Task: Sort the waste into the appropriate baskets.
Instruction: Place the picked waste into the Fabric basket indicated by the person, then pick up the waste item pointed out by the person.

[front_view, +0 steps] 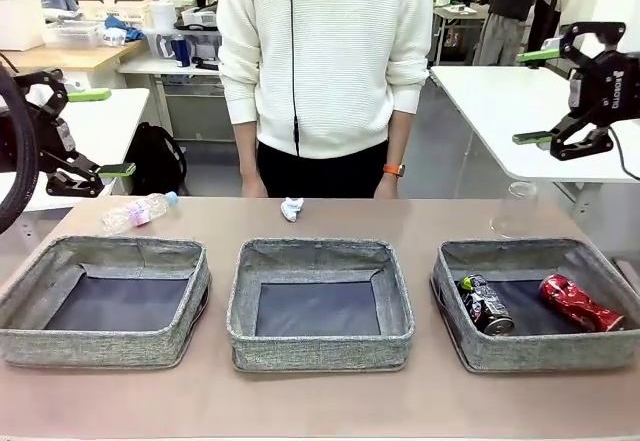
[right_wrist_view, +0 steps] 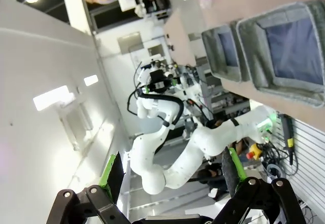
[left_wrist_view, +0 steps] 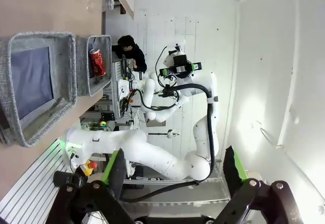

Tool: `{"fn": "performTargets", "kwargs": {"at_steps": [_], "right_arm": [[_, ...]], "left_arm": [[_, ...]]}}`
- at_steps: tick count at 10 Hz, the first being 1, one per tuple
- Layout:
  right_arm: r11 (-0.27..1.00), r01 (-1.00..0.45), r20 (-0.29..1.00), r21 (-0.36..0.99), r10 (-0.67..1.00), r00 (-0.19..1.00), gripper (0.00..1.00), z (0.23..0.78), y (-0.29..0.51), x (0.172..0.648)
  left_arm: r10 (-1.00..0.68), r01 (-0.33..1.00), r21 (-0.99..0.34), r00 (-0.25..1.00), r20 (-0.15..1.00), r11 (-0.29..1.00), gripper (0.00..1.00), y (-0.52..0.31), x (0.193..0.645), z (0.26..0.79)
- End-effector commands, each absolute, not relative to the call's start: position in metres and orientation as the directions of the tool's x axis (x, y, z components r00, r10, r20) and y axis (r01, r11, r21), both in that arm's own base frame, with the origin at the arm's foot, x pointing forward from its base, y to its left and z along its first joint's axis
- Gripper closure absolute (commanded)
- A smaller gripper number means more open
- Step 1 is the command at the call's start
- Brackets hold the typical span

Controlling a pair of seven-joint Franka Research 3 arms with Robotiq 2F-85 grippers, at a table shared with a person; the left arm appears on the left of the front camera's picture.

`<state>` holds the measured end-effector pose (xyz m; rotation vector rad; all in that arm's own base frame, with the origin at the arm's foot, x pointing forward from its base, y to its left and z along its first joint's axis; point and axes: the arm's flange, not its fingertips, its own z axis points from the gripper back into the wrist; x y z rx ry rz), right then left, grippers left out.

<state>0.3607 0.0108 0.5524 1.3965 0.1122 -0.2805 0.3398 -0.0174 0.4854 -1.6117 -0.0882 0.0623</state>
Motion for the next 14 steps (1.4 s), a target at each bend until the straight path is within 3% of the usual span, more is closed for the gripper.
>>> {"fn": "performTargets", "kwargs": {"at_steps": [1,14], "right_arm": [[0.131,0.27,-0.254,0.954,-0.127,0.959,0.0,0.5578,0.0119,0.3625],[0.131,0.27,-0.254,0.954,-0.127,0.959,0.0,0.5578,0.0119,0.3625]], "left_arm": [[0.094,0.027,-0.998,0.995,0.021,-0.058,0.0,-0.0182,0.3389,0.488],[0.094,0.027,-0.998,0.995,0.021,-0.058,0.0,-0.0182,0.3389,0.488]]}}
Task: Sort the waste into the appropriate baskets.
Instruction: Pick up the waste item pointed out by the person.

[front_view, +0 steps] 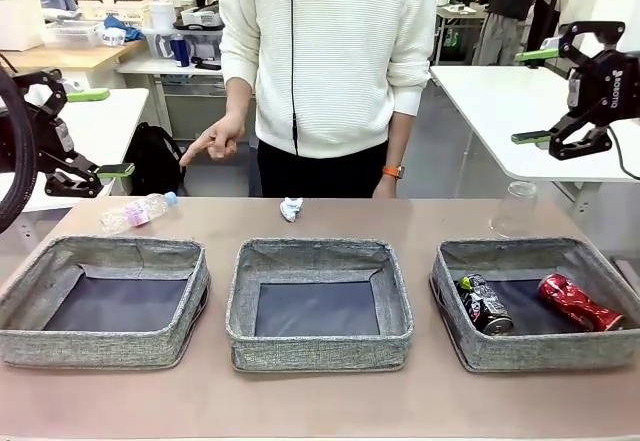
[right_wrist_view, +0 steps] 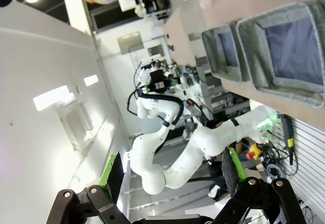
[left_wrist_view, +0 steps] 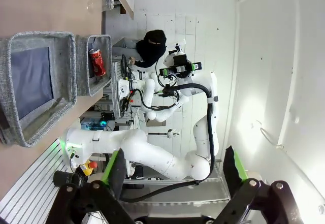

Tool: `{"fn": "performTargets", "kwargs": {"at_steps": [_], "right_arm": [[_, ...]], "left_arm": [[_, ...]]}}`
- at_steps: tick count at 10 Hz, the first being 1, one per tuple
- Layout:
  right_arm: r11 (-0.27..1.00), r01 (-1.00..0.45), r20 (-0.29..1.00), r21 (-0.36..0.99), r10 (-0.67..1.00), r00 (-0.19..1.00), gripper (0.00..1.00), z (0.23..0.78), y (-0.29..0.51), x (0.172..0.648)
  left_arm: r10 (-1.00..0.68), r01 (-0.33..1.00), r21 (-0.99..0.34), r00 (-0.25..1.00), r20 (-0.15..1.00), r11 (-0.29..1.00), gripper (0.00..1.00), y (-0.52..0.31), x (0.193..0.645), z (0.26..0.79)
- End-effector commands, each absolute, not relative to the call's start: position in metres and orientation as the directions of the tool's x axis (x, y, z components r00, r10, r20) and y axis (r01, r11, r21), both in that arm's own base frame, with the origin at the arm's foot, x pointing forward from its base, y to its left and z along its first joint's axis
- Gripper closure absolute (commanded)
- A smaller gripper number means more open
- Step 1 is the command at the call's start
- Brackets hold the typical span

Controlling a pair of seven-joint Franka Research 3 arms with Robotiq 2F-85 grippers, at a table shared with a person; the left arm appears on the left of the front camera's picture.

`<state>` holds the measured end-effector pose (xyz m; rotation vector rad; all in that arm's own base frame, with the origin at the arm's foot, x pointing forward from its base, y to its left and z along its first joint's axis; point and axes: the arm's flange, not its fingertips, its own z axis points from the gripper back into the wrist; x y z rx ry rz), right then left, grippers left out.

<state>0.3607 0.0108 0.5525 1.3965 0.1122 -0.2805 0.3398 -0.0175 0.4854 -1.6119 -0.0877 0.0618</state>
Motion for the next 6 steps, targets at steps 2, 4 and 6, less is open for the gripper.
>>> {"fn": "performTargets", "kwargs": {"at_steps": [2,4,6], "right_arm": [[0.131,0.27,-0.254,0.954,-0.127,0.959,0.0,0.5578,0.0119,0.3625],[0.131,0.27,-0.254,0.954,-0.127,0.959,0.0,0.5578,0.0119,0.3625],[0.131,0.27,-0.254,0.954,-0.127,0.959,0.0,0.5578,0.0119,0.3625]], "left_arm": [[0.094,0.027,-0.998,0.995,0.021,-0.058,0.0,-0.0182,0.3389,0.488],[0.094,0.027,-0.998,0.995,0.021,-0.058,0.0,-0.0182,0.3389,0.488],[0.095,0.018,-0.999,0.995,0.014,-0.042,0.0,-0.0175,0.3398,0.4854]]}}
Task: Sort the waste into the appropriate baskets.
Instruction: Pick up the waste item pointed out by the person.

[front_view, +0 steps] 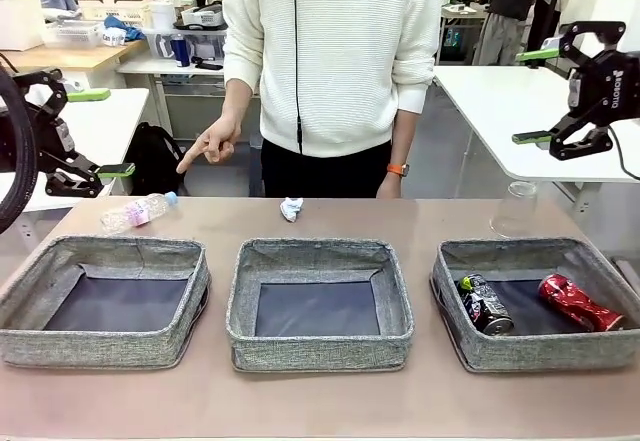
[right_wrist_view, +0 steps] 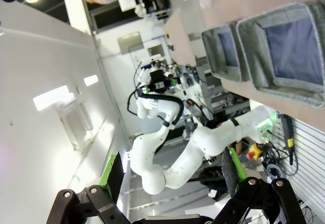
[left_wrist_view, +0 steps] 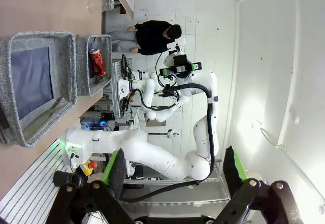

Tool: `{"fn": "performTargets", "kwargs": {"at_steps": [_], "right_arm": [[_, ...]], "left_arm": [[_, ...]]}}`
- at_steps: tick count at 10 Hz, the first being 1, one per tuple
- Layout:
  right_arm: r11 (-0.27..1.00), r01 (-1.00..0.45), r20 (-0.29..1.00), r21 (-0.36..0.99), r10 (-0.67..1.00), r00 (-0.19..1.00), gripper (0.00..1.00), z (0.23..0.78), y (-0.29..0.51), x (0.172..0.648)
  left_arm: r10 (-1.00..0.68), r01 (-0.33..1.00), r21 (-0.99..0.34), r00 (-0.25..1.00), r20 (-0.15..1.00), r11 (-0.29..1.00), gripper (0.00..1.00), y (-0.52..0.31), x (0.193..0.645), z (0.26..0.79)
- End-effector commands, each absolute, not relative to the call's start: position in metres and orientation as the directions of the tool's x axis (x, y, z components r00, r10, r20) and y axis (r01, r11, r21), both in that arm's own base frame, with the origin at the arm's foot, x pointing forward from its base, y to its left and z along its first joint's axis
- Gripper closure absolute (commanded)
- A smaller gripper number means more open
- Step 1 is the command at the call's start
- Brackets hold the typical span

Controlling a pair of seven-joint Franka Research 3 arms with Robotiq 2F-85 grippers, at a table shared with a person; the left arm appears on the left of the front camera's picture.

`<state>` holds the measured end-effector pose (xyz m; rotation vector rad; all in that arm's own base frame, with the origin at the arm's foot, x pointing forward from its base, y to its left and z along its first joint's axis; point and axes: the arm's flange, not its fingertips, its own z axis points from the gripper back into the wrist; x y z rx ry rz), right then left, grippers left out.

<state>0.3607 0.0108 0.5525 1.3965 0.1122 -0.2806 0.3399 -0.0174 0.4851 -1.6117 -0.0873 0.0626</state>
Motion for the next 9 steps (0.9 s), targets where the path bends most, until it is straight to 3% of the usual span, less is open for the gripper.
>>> {"fn": "performTargets", "kwargs": {"at_steps": [1,2,3,5,7,9], "right_arm": [[0.131,0.27,-0.254,0.954,-0.127,0.959,0.0,0.558,0.012,0.362],[0.131,0.27,-0.254,0.954,-0.127,0.959,0.0,0.558,0.012,0.362],[0.131,0.27,-0.254,0.954,-0.127,0.959,0.0,0.558,0.012,0.362],[0.131,0.27,-0.254,0.954,-0.127,0.959,0.0,0.558,0.012,0.362],[0.131,0.27,-0.254,0.954,-0.127,0.959,0.0,0.558,0.012,0.362],[0.131,0.27,-0.254,0.954,-0.127,0.959,0.0,0.558,0.012,0.362]], "left_arm": [[0.078,0.141,-0.969,0.984,0.159,0.201,0.0,-0.021,0.357,0.488],[-0.072,0.257,-0.865,0.965,0.25,0.431,0.0,-0.023,0.377,0.487],[-0.119,0.323,-0.709,0.939,0.322,0.627,0.0,-0.018,0.393,0.484],[-0.125,0.255,-0.459,0.947,0.294,0.851,0.0,-0.011,0.416,0.482],[-0.187,0.227,-0.136,0.949,0.255,0.964,0.0,-0.009,0.427,0.484],[-0.322,0.305,0.104,0.911,0.258,0.947,0.0,-0.016,0.438,0.485]]}}
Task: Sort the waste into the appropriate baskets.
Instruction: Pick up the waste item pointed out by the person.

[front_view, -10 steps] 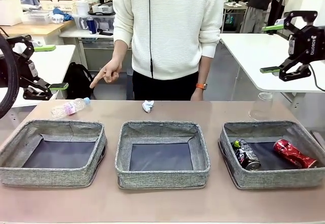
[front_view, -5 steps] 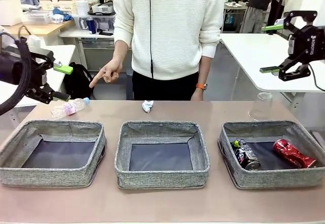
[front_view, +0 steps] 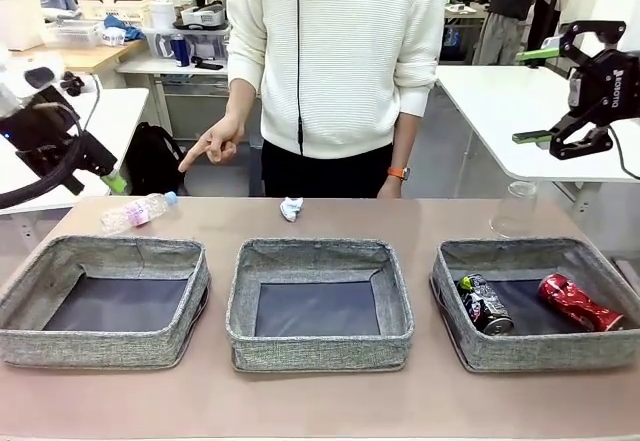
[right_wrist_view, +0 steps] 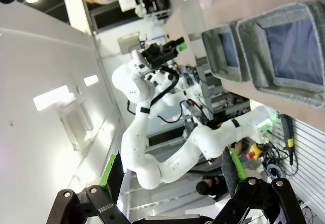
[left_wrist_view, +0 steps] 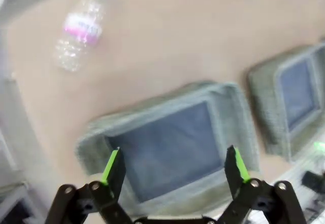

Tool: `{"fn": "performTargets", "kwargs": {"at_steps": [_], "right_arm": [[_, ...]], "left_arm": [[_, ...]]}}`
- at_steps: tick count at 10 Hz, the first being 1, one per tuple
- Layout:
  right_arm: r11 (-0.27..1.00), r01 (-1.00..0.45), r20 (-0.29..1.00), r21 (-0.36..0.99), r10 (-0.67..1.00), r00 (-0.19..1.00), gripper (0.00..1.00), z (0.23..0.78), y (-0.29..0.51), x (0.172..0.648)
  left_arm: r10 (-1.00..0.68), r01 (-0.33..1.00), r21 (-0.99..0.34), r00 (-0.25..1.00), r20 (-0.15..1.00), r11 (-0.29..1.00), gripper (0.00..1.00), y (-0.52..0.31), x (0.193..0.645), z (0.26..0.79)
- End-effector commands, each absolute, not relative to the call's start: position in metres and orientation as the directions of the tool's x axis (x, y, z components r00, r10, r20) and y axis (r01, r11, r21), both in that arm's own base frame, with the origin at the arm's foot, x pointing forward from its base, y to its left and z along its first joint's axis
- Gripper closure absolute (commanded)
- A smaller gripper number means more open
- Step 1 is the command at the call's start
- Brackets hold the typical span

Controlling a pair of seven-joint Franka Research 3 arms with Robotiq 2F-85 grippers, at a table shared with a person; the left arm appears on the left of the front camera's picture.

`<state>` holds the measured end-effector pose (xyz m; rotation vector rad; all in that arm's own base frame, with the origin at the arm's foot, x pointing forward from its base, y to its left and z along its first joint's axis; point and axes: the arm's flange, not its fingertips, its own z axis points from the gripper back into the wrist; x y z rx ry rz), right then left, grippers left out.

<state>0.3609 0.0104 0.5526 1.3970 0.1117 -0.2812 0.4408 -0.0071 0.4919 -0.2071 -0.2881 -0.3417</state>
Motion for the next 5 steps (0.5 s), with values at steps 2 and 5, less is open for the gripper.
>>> {"fn": "performTargets", "kwargs": {"at_steps": [2,5], "right_arm": [[0.131,0.27,-0.254,0.954,-0.127,0.959,0.0,0.558,0.012,0.362],[0.131,0.27,-0.254,0.954,-0.127,0.959,0.0,0.558,0.012,0.362]], "left_arm": [[-0.299,0.357,-0.151,0.902,0.311,0.922,0.0,-0.007,0.441,0.492],[-0.354,0.383,-0.04,0.884,0.307,0.923,0.0,-0.018,0.445,0.49]]}}
